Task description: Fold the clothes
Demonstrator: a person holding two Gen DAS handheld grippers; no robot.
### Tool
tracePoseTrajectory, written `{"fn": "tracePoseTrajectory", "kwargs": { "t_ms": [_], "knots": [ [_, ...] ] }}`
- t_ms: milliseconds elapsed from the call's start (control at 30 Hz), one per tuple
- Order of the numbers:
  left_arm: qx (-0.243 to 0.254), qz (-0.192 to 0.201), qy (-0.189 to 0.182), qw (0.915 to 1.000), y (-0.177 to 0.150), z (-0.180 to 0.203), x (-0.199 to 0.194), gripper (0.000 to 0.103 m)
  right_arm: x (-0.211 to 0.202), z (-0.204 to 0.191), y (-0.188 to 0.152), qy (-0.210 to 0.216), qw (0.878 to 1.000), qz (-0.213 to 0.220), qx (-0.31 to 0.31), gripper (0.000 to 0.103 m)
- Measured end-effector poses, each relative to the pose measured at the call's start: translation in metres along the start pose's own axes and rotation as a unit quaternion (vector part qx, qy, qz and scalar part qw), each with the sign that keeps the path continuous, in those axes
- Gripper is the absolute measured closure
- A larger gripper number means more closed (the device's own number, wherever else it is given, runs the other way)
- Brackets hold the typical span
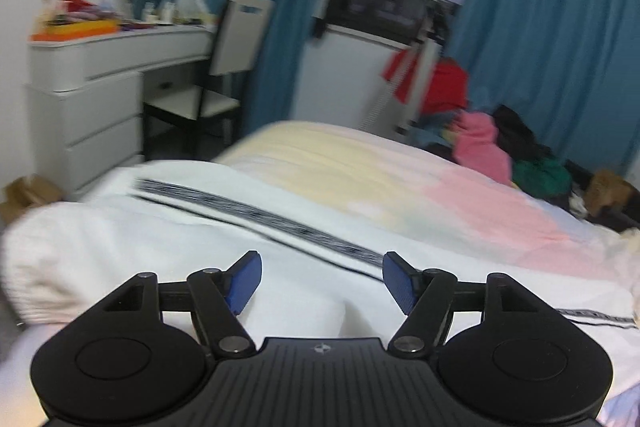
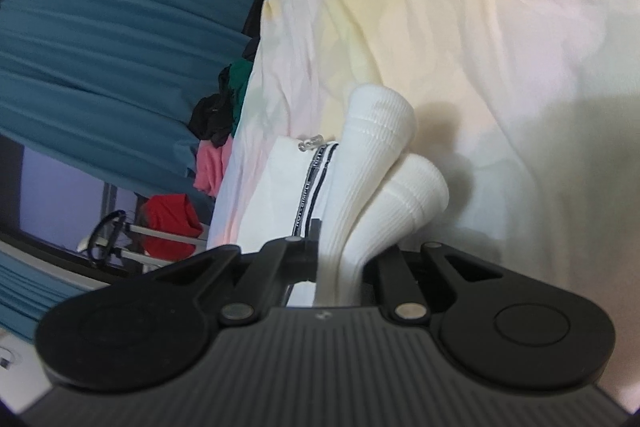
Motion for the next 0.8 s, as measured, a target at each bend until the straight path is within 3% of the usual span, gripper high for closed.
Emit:
{"fn": "tracePoseTrajectory", "kwargs": {
  "t_ms": [100, 167, 267, 400, 533, 667, 800],
  "knots": [
    [0.034, -0.007, -0.014, 0.9993, -0.016, 0.03, 0.028, 0.034, 0.004, 0.004, -0.001, 0.01, 1.0, -0.01, 0.009, 0.088],
    [0.069, -0.007, -0.019, 0.9974, -0.031, 0.044, 0.042, 0.034, 0.008, 0.002, -0.002, 0.023, 1.0, -0.016, 0.01, 0.07],
    [0.11, -0.028, -0.024, 0.9932, -0.061, 0.054, 0.061, 0.034, 0.017, -0.003, -0.006, 0.04, 0.999, -0.028, -0.003, 0.054],
    [0.16, -0.049, -0.003, 0.9859, -0.091, 0.059, 0.072, 0.031, 0.033, -0.009, -0.01, 0.045, 0.998, -0.041, -0.03, 0.053],
    [0.167, -0.059, 0.004, 0.9842, -0.095, 0.058, 0.082, 0.03, 0.043, -0.015, -0.008, 0.047, 0.997, -0.036, -0.049, 0.053],
    [0.168, -0.064, 0.007, 0.9837, -0.098, 0.058, 0.086, 0.028, 0.041, -0.043, -0.007, 0.075, 0.99, -0.015, -0.119, 0.053],
    [0.176, -0.065, 0.012, 0.9822, -0.099, 0.06, 0.088, 0.027, 0.048, -0.044, -0.009, 0.042, 0.989, -0.011, -0.142, 0.053]
  ]
}}
Point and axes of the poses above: each gripper's, at about its wrist camera, not at the fingertips, and x roughly the way its jaws point, z to its right, y to its top, the point moved 8 cm from there along x, roughly the way its jaws point, and after that the axes turned 6 degrees about -x, right-handed, at the moved point
